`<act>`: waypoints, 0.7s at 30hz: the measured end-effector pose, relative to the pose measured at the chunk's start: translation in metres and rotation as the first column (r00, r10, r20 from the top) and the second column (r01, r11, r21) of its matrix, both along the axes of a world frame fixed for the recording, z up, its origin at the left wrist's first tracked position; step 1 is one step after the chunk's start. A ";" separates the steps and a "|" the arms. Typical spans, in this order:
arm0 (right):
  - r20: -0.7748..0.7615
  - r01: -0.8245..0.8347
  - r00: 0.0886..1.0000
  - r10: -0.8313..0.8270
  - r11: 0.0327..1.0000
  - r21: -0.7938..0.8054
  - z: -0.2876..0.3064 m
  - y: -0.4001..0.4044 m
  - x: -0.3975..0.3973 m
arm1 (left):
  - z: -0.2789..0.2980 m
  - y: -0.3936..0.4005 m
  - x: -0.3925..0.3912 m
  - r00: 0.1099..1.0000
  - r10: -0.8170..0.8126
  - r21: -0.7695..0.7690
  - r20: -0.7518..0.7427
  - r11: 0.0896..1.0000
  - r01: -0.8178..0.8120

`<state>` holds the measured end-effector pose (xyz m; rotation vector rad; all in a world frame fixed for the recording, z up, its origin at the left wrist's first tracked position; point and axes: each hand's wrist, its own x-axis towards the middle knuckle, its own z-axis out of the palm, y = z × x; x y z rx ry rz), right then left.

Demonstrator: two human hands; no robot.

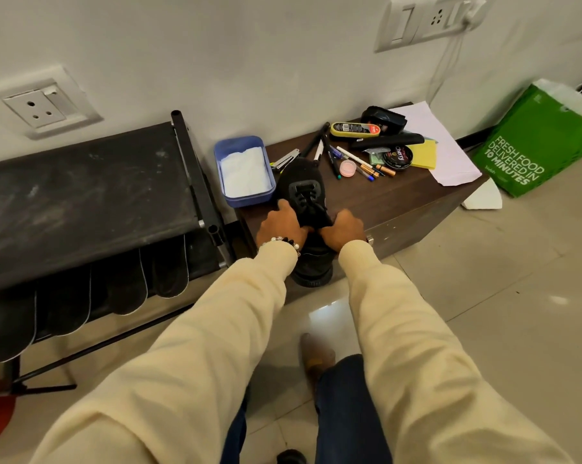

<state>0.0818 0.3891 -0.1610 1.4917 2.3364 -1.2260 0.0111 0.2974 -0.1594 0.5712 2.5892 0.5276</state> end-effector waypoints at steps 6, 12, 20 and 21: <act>-0.004 -0.023 1.000 0.024 0.991 0.128 0.006 -0.013 0.010 | 0.008 -0.016 -0.003 0.971 0.013 0.130 0.237 0.990 -0.045; -0.054 0.065 0.997 -0.058 0.989 0.134 0.032 -0.021 0.037 | 0.032 -0.030 0.020 0.974 -0.011 0.264 0.225 0.963 -0.050; -0.212 0.248 0.954 -0.213 0.956 0.157 0.069 -0.015 0.131 | 0.069 -0.018 0.102 0.971 -0.097 0.394 0.221 0.919 0.002; -0.213 0.271 0.948 -0.236 0.950 0.156 0.068 -0.016 0.143 | 0.068 -0.014 0.115 0.971 -0.098 0.390 0.217 0.921 0.006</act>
